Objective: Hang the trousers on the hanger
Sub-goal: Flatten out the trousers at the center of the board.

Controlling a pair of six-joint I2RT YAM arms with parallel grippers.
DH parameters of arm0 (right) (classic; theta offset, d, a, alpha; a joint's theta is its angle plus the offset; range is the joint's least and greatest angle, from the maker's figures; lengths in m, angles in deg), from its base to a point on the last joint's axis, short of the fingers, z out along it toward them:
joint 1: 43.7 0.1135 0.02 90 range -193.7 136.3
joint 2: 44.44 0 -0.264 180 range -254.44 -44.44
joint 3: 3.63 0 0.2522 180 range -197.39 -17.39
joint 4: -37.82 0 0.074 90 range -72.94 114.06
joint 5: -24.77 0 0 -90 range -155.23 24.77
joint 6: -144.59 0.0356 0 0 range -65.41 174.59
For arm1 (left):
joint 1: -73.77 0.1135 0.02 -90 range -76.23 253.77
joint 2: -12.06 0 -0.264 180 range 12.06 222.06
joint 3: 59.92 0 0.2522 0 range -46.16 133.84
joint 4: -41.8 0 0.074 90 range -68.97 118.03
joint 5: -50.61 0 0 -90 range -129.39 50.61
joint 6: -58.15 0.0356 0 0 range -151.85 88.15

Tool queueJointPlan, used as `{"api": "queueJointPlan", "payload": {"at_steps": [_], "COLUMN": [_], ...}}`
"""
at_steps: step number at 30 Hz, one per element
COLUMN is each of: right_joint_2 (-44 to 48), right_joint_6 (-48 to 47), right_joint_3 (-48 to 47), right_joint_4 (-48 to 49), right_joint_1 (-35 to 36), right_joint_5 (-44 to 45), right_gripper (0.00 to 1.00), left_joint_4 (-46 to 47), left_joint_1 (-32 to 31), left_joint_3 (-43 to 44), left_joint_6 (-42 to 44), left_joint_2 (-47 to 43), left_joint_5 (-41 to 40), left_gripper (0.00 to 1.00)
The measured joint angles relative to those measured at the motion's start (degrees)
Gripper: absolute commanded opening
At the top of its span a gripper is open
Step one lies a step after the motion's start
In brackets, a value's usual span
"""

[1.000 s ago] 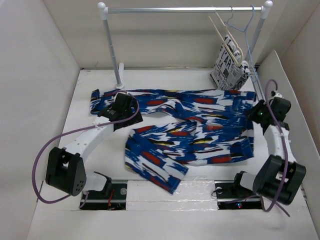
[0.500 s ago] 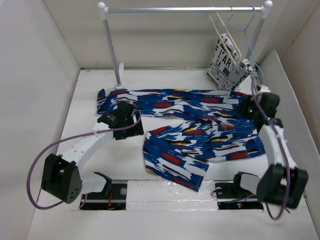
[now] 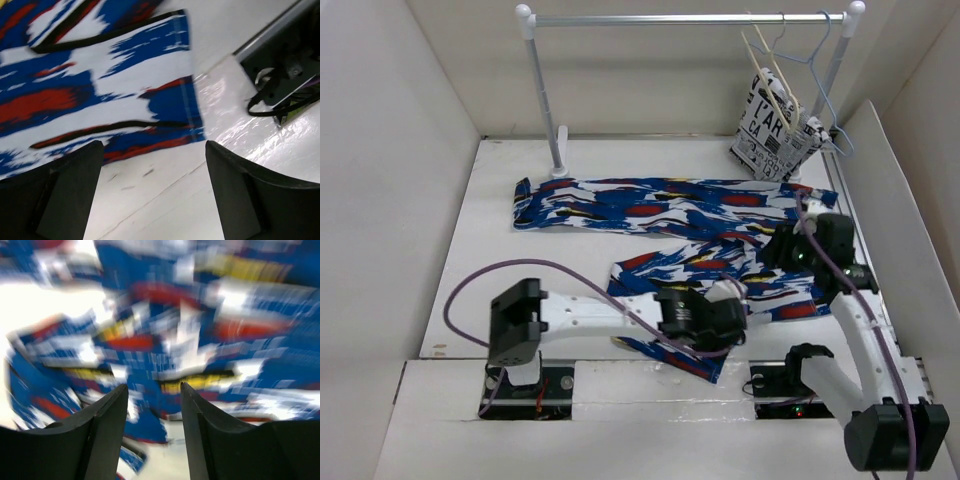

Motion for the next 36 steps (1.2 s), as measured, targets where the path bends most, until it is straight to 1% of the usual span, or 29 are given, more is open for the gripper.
{"api": "queueJointPlan", "payload": {"at_steps": [2,5,8,10,11,12,13,14,15,16,19,20,21,22,25,27,31,33,36], "right_joint_2": [-2.4,-7.2,-8.4,-7.9,-7.6,-7.3,-6.9,-6.8,-6.1,-5.3,-3.3,-2.8,-2.5,-2.2,-1.3,-0.9,-1.0,-1.0,-0.9], "right_joint_6": [-0.4,-0.6,-0.2,0.7,1.1,1.6,2.2,3.0,3.2,4.0,5.2,5.5,5.7,5.8,6.0,6.0,5.5,4.8,3.6], "right_joint_3": [-8.1,-22.1,-31.0,-33.4,-33.5,-33.4,-33.1,-32.8,-30.9,-29.3,-25.4,-24.6,-24.0,-23.5,-22.7,-22.6,-22.4,-21.6,-19.1], "right_joint_4": [-2.3,-2.4,-1.1,0.1,0.7,0.9,1.3,2.4,2.5,3.0,3.3,3.3,3.3,3.4,3.4,3.5,3.7,3.8,3.8], "right_joint_1": [-3.7,-3.3,-2.3,-1.2,-0.5,0.4,1.4,1.7,2.7,3.3,4.0,4.1,4.1,4.2,4.7,4.8,5.0,5.6,6.1], "right_joint_5": [-1.1,-3.7,-6.4,-8.4,-9.4,-10.3,-11.2,-12.3,-12.6,-13.1,-13.9,-14.1,-14.4,-14.5,-14.7,-14.7,-14.7,-14.5,-14.3], "right_gripper": [0.53,0.54,0.54,0.55,0.55,0.55,0.55,0.55,0.55,0.55,0.56,0.55,0.55,0.56,0.56,0.56,0.55,0.55,0.55], "left_joint_4": [0.5,2.2,3.6,4.2,4.3,4.3,4.2,4.1,4.1,4.2,4.9,4.9,5.1,5.2,5.4,6.0,1.4,-1.9,-6.6], "left_joint_1": [-2.5,-3.9,-4.0,-3.9,-3.9,-3.9,-3.9,-3.9,-3.9,-3.9,-3.9,-3.9,-3.9,-3.9,-3.9,-4.2,-3.0,-1.4,2.5], "left_joint_3": [3.8,9.2,13.0,14.5,15.2,15.8,16.2,16.6,16.7,16.8,16.7,16.5,16.3,16.1,15.4,12.5,5.2,0.9,-4.6], "left_joint_6": [1.0,3.0,4.8,5.7,6.0,6.3,6.5,6.6,6.7,6.5,6.4,6.2,5.9,5.6,4.2,1.2,-5.0,-9.8,-17.1], "left_joint_2": [4.7,12.0,18.2,21.4,22.8,24.0,25.0,25.9,26.6,26.8,26.9,26.9,27.0,27.0,26.8,25.0,18.2,11.5,-2.9], "left_joint_5": [-0.9,-1.2,-1.3,-1.5,-1.7,-2.0,-2.4,-2.9,-3.2,-3.3,-4.6,-5.1,-5.8,-6.8,-8.9,-12.0,-16.7,-19.1,-21.9], "left_gripper": [0.78,0.78,0.76,0.72,0.66,0.66,0.65,0.61,0.61,0.58,0.40,0.18,0.07,0.00,0.00,0.00,0.00,0.00,0.00]}}
